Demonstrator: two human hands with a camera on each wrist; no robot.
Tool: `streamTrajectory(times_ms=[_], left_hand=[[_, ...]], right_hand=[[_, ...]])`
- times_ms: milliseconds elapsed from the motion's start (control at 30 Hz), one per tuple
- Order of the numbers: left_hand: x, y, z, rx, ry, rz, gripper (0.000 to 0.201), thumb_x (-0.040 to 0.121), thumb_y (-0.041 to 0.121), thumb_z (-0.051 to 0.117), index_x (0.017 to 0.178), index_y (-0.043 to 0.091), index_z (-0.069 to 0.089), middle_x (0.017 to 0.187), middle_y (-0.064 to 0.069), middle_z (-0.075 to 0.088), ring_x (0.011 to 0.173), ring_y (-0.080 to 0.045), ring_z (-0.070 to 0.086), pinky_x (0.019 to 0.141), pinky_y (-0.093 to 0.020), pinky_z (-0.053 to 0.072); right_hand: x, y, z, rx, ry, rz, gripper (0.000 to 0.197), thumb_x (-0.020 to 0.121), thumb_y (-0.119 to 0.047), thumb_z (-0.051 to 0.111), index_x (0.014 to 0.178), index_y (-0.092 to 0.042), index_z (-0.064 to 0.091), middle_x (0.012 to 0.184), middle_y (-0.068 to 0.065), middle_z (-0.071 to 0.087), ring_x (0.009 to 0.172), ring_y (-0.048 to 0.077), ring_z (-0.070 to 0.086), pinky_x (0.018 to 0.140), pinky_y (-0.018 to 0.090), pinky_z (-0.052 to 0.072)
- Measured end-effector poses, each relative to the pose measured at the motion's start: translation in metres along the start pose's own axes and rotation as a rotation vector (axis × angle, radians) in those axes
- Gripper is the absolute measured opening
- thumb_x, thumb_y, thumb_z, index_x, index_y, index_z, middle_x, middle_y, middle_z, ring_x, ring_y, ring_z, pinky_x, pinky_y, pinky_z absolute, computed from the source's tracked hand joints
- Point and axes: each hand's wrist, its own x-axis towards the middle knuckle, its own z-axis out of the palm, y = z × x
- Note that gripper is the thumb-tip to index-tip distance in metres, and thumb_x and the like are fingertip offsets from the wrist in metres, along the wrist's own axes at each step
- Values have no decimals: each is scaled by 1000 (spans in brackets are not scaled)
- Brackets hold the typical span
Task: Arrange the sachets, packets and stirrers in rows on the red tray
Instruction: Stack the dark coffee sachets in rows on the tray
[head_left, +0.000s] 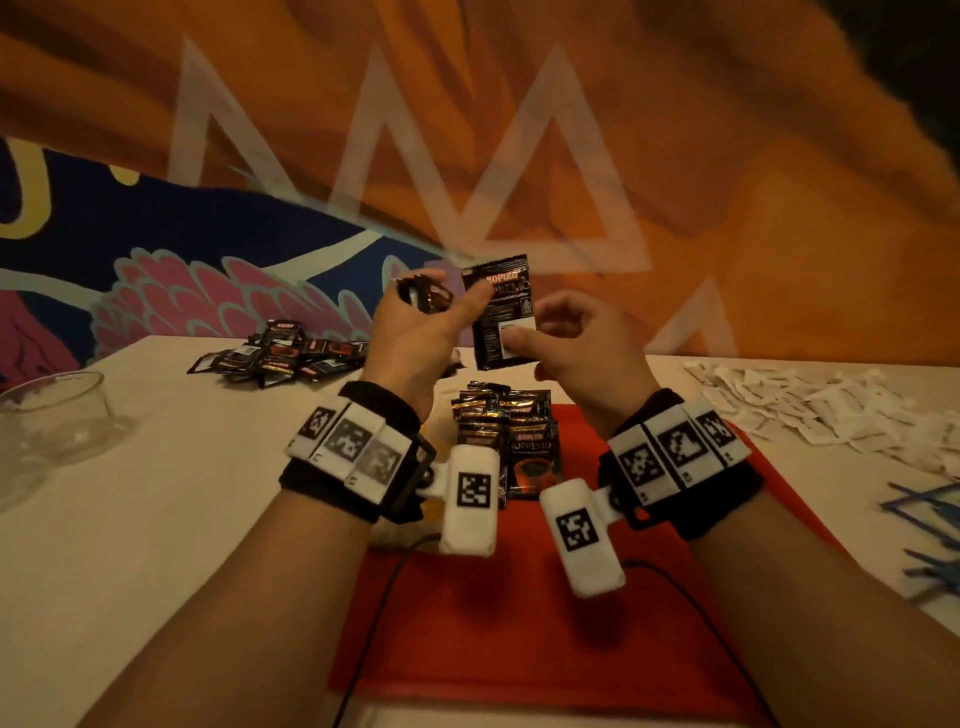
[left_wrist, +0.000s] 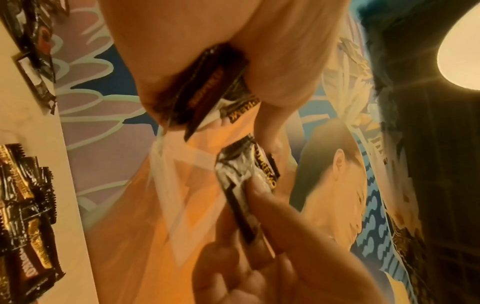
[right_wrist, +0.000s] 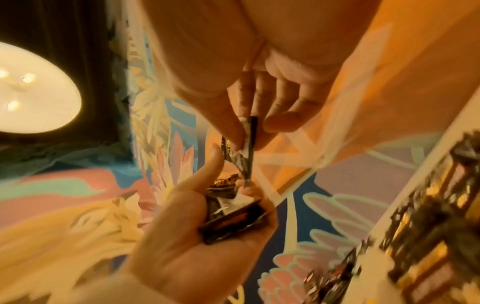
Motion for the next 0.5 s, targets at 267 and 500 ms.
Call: streamTrajectory(times_ms=[267, 500], left_hand=[[-13, 4, 17, 6, 52, 163, 56, 66, 45, 87, 108, 27, 54, 107, -7, 68, 95, -22, 70, 83, -45, 59], [-2, 5, 6, -83, 81, 145, 43, 84, -6, 68, 115, 21, 54, 110, -7, 63, 105, -28, 68, 80, -43, 61]], right_hand=[[-7, -2, 3, -470, 159, -498, 18, 78, -4, 70, 90, -16, 66, 79, -6, 61, 70, 8, 55, 64, 8, 39], [-12, -4, -1, -463, 37, -401, 19, 77, -33, 82, 89, -24, 71, 96, -8, 60, 78, -2, 52, 66, 4, 39]])
